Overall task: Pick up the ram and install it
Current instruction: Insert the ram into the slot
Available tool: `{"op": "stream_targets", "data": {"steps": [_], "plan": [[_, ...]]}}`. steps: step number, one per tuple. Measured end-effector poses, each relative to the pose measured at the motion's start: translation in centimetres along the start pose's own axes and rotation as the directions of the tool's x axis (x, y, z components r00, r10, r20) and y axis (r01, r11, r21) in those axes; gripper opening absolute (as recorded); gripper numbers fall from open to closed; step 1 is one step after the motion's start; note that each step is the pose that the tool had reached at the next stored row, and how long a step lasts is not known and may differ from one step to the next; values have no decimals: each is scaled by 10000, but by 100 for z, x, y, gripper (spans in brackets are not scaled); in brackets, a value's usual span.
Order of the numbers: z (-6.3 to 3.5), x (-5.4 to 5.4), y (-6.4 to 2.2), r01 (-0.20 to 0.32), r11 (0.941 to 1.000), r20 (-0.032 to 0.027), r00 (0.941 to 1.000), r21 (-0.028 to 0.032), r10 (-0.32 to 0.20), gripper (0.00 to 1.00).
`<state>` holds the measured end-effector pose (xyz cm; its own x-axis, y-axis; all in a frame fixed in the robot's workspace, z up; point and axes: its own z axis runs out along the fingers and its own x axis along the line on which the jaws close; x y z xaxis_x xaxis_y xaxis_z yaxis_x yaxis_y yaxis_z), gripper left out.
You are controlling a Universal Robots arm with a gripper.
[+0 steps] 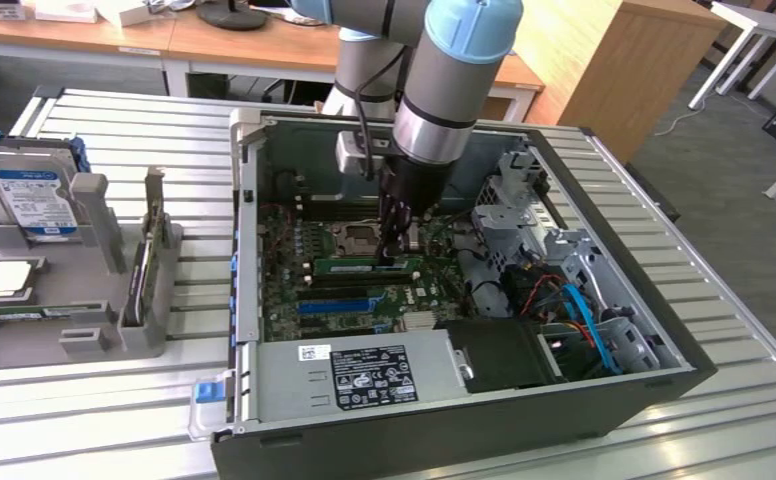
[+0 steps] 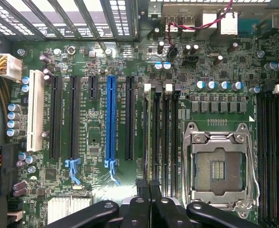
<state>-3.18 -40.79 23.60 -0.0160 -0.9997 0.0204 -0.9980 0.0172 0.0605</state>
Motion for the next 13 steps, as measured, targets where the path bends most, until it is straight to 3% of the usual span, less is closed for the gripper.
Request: {"op": "stream_targets", "data": {"steps": [13], "plan": [[8, 4, -1, -14, 10000, 2, 10000, -1, 14, 12]]}}
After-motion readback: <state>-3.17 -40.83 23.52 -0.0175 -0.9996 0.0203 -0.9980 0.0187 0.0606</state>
